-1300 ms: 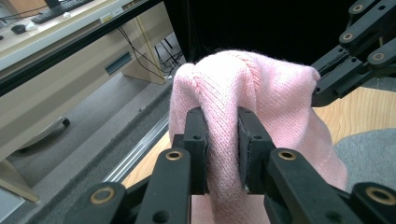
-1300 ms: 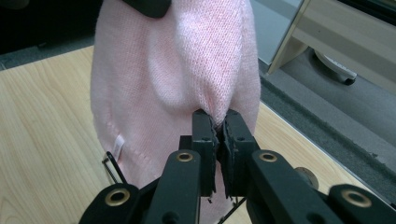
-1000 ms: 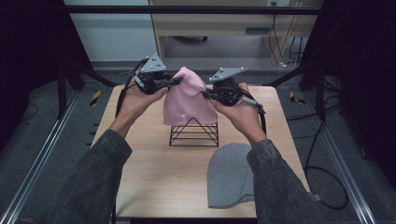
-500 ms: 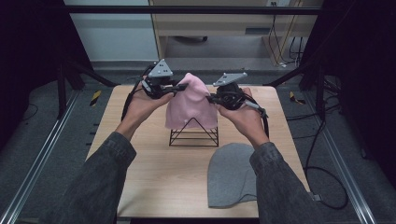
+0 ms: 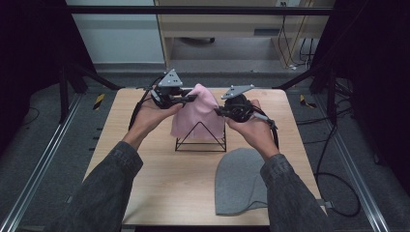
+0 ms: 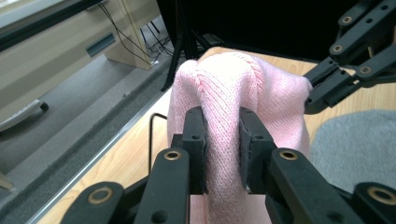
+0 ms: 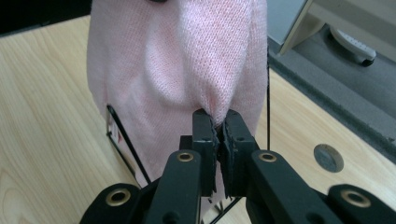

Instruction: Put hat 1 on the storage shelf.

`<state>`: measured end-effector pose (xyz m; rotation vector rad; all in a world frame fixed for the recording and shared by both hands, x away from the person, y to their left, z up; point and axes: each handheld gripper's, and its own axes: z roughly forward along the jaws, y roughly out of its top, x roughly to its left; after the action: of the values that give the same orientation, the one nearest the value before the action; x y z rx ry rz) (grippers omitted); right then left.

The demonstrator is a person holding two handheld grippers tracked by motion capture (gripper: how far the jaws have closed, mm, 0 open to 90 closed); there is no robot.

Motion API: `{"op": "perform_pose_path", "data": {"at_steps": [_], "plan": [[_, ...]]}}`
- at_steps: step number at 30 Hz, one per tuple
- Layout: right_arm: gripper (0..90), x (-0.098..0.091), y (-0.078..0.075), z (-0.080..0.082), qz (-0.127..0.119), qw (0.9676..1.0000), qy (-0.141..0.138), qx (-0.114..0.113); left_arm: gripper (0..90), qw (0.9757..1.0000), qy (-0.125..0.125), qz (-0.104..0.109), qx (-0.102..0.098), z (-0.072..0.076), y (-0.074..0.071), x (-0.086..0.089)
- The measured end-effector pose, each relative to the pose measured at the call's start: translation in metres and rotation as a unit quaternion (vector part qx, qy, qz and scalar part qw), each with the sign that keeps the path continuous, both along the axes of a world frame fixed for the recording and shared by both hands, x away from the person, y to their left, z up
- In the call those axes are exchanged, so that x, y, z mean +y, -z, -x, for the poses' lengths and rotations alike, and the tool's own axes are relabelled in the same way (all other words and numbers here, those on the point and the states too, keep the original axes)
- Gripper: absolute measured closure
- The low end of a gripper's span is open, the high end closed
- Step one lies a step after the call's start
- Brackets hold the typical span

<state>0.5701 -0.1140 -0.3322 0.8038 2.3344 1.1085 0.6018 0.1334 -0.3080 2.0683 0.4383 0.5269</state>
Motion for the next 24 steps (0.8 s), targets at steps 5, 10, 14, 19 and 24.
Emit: {"op": "perform_pose_path", "data": {"at_steps": [5, 10, 14, 19, 24], "plan": [[85.6, -0.002, 0.009, 0.002, 0.002, 1.0000, -0.001, 0.010, 74.7, 1.0000, 0.004, 0.003, 0.004, 0.005, 0.009, 0.000], [85.6, -0.001, 0.014, 0.003, 0.004, 0.9999, -0.005, 0.012, 74.5, 0.9999, 0.004, -0.002, 0.010, 0.007, 0.015, 0.003], [85.7, 0.000, 0.017, 0.004, 0.007, 0.9998, -0.006, 0.017, 74.5, 0.9999, 0.003, 0.001, 0.016, 0.008, 0.019, 0.005], [85.7, 0.000, 0.018, 0.004, 0.009, 0.9997, -0.008, 0.019, 74.2, 0.9997, 0.005, 0.002, 0.023, 0.009, 0.021, 0.008], [85.8, 0.001, 0.019, 0.005, 0.010, 0.9997, -0.012, 0.021, 73.4, 0.9996, 0.008, 0.003, 0.027, 0.011, 0.024, 0.009]]}}
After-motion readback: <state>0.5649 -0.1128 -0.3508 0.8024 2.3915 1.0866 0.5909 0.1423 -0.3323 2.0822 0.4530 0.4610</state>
